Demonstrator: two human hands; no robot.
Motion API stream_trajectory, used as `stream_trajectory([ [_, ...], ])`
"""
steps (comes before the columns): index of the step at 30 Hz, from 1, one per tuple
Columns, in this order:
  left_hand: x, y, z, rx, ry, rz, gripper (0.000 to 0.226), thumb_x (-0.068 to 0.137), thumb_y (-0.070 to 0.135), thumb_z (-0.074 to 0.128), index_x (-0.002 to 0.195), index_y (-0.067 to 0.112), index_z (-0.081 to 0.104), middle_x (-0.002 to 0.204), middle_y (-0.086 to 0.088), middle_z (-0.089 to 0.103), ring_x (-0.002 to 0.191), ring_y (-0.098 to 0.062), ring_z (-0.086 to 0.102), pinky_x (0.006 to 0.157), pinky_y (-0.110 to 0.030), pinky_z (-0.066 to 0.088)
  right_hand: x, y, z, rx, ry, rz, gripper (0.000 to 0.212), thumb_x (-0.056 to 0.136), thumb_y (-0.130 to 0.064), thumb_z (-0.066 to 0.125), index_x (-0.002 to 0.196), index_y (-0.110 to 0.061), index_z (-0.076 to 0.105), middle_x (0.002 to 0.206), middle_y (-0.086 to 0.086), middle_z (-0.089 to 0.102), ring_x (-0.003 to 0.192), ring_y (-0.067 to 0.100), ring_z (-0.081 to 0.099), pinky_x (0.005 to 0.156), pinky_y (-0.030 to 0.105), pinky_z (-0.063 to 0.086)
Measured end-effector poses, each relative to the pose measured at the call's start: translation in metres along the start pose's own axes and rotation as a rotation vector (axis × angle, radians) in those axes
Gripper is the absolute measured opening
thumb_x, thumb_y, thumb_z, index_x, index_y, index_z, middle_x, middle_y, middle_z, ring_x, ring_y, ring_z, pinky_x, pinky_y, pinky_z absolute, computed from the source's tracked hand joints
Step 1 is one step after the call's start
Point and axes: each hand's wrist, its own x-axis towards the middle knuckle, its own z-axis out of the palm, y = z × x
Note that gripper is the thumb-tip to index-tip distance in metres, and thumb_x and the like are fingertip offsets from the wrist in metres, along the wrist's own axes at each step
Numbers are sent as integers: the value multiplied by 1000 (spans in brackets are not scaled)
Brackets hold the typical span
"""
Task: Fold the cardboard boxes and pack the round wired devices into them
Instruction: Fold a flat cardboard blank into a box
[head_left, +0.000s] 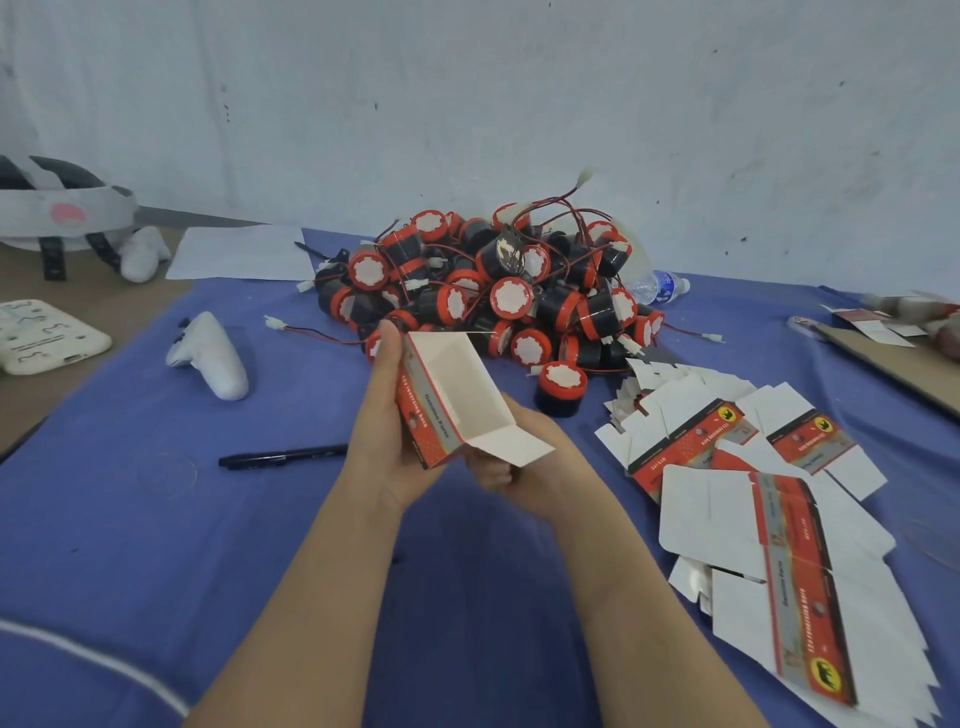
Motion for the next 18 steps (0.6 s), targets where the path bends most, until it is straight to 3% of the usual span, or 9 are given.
stream_trajectory([
  [3, 1, -1, 1, 45, 21, -25, 61, 61, 71, 61, 93, 21, 78, 102, -7, 73, 92, -26, 71, 77, -41, 57, -1, -5, 4, -281, 195, -93, 47, 99, -43, 45, 72, -5, 55, 57, 13, 50, 45, 19, 42, 47, 23, 27],
  [5, 2, -3, 3, 112, 32, -61, 62, 57, 72, 62, 90, 23, 79, 107, -8, 73, 97, -26, 70, 79, -41, 57, -1, -7, -3, -439, 377, -269, 57, 99, -42, 44, 84, 10, 60, 79, 30, 61, 62, 36, 56, 52, 24, 36],
  [7, 2, -5, 6, 178, 65, -73, 59, 55, 72, 62, 88, 26, 79, 104, -6, 74, 93, -24, 72, 73, -39, 59, -4, -9, -10, -431, 451, -418, 48, 99, -38, 47, 93, 7, 63, 97, 30, 62, 80, 42, 60, 60, 33, 47],
  [9, 2, -5, 8, 214, 100, -63, 63, 55, 70, 64, 95, 23, 75, 99, -4, 75, 88, -21, 73, 69, -36, 58, -6, -13, -19, -214, 348, -425, 39, 98, -34, 51, 76, -11, 74, 82, 15, 69, 77, 29, 67, 73, 41, 56],
  [11, 3, -4, 9, 297, 161, -37, 69, 51, 68, 65, 100, 19, 68, 91, -2, 76, 82, -17, 73, 68, -34, 57, -8, -16, -27, -99, 163, -383, 41, 98, -27, 52, 66, -20, 76, 74, 0, 73, 74, 16, 70, 72, 34, 59],
  [13, 4, -6, 11, 380, 243, 10, 78, 46, 70, 65, 101, 15, 66, 88, -4, 76, 79, -17, 73, 67, -31, 58, -7, -16, -29, -189, 93, -389, 37, 100, -23, 48, 73, -22, 74, 78, -2, 74, 82, 15, 71, 75, 31, 60],
  [15, 6, -9, 11, 426, 321, 78, 87, 42, 74, 64, 102, 11, 65, 93, -8, 74, 84, -19, 72, 76, -33, 58, -7, -14, -25, -287, 85, -436, 33, 101, -26, 45, 82, -24, 71, 83, -3, 73, 88, 16, 69, 79, 29, 58],
  [18, 6, -10, 12, 444, 357, 152, 84, 45, 76, 61, 101, 13, 63, 95, -6, 72, 90, -18, 70, 85, -36, 55, -7, -11, -15, -408, 95, -506, 24, 100, -35, 45, 89, -32, 67, 92, -7, 72, 92, 15, 68, 79, 25, 55],
])
